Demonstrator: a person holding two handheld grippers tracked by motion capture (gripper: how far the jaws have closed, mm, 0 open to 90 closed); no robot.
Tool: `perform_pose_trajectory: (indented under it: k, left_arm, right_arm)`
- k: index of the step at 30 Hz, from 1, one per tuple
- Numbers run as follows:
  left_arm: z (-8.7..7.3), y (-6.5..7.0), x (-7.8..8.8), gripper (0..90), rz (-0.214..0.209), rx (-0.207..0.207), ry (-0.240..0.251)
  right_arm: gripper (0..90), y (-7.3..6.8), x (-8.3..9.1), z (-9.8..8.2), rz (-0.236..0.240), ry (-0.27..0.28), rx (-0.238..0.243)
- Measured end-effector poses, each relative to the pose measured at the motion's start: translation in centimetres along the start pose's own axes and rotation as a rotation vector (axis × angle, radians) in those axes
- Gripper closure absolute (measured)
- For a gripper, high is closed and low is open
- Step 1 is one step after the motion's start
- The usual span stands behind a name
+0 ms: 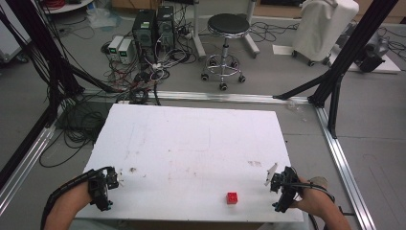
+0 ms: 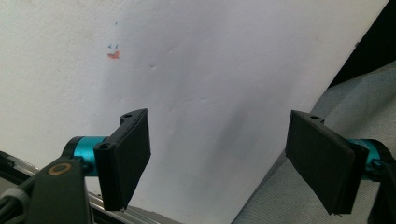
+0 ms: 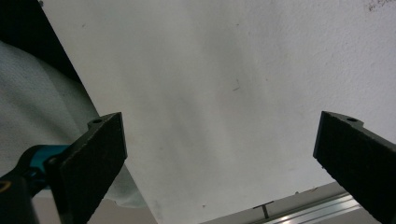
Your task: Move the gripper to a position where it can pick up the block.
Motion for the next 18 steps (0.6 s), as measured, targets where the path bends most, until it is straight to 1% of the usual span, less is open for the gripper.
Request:
perform_pose_trajectory:
  k: [2, 3, 12, 13, 18]
  left_arm:
    - [-0.01, -0.01, 0.02, 22.5, 0.004, 0.000, 0.000]
    - [0.00, -0.01, 0.04, 22.5, 0.003, 0.001, 0.000]
    - [-0.03, -0.01, 0.07, 22.5, -0.001, -0.001, 0.002]
    - [-0.03, -0.01, 0.09, 22.5, 0.002, 0.001, 0.002]
    - [-0.02, 0.00, 0.10, 22.5, -0.001, 0.002, 0.005]
  right_arm:
    - [1.9, 0.12, 0.05, 0.00, -0.002, 0.005, 0.011]
    - [1.9, 0.09, 0.13, -0.03, -0.003, 0.002, 0.000]
    - [1.8, 0.13, 0.24, 0.01, 0.001, 0.005, 0.007]
    - [1.8, 0.10, 0.29, 0.07, 0.002, 0.004, 0.001]
    - [1.8, 0.35, 0.68, 0.64, -0.010, 0.009, 0.014]
Point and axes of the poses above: each handheld gripper's, and its own axes: x roughly backward along the jaws, z roughly out of its top, y roughly to its right, the point moved 10 cm from there along -x, roughly forward along the jaws, and after that the axes turned 5 degrees about -z, right-handed, at the moved point
